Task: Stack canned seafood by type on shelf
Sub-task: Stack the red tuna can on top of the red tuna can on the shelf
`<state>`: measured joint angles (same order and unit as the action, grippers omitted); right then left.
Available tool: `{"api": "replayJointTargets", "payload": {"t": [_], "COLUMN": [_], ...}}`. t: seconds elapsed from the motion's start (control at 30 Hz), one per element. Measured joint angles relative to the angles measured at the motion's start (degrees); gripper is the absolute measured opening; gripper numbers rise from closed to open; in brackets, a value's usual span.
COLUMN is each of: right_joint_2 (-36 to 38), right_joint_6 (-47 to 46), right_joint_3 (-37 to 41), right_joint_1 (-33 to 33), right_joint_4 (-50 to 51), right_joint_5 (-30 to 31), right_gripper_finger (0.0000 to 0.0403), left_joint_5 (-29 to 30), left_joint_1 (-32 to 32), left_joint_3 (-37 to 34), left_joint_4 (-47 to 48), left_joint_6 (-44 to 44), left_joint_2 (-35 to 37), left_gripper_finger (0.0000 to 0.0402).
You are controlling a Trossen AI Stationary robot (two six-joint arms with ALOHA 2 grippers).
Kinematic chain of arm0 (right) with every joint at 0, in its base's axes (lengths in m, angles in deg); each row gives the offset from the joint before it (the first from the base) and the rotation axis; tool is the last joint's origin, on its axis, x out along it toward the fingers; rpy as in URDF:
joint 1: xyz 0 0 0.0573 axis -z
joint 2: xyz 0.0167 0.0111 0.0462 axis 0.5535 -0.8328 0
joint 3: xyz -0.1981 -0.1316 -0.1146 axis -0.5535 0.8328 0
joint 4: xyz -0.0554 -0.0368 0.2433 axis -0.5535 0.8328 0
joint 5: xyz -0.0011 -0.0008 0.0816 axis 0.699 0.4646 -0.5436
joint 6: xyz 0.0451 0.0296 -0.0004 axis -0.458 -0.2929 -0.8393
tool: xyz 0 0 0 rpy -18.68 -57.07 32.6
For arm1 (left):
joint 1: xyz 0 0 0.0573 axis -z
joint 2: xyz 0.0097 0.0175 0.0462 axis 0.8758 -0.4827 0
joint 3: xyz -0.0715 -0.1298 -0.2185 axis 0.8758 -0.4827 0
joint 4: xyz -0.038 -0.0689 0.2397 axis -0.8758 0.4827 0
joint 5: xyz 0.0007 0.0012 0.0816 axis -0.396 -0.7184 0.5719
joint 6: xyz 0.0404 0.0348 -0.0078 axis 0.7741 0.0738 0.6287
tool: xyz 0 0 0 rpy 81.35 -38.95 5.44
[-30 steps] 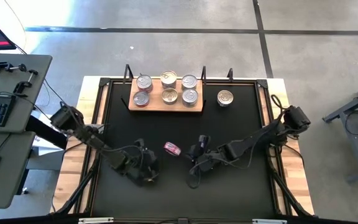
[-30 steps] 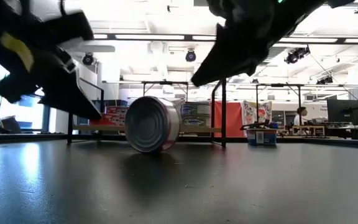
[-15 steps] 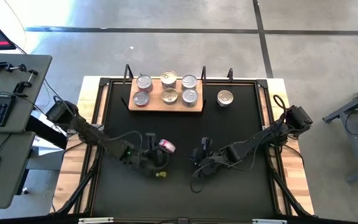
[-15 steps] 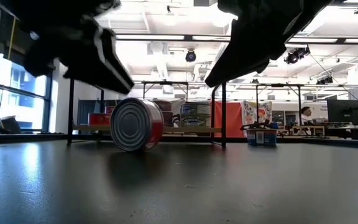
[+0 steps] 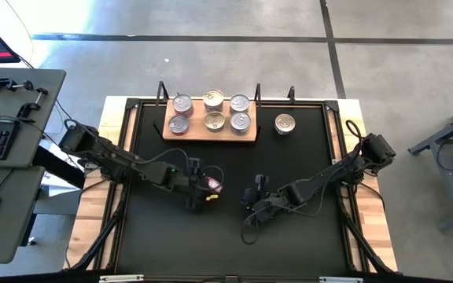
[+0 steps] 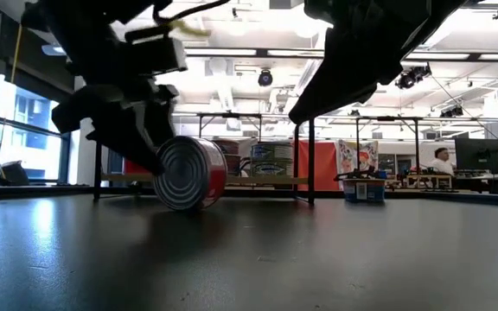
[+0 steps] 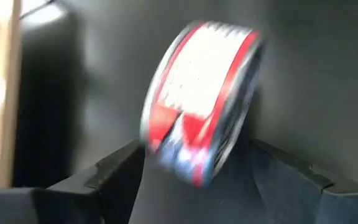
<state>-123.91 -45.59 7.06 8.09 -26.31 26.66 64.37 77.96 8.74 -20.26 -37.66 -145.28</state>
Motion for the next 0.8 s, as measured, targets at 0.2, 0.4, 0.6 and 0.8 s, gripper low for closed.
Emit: {"api": "replayJointTargets", "payload": {"t": [0.2,0.4,0.6,0.8], "right_joint_2": [0.00,0.00,0.00,0.00], "right_joint_6": [0.07,0.14,0.15,0.17], "right_joint_3": [0.00,0.00,0.00,0.02], "right_joint_1": [0.00,0.02,0.02,0.02], "right_joint_4": [0.00,0.00,0.00,0.00], "right_joint_5": [-0.01,0.01,0.03,0.03], "right_gripper_finger": [0.0011,0.0011,0.0011,0.0011], "left_joint_5": [-5.63,-6.17,-6.37,-4.61], "left_joint_1": [-0.36,0.21,-0.13,-0.10], "left_joint_3": [-2.96,-3.08,-3.08,-3.11], "left_joint_4": [-12.51,-16.14,-16.55,-17.26], "left_joint_6": [6.53,7.13,4.91,2.40], "left_joint_2": [-0.13,-0.13,-0.13,-0.18], "left_gripper_finger": [0.0278,0.0245,0.0174,0.0119]}}
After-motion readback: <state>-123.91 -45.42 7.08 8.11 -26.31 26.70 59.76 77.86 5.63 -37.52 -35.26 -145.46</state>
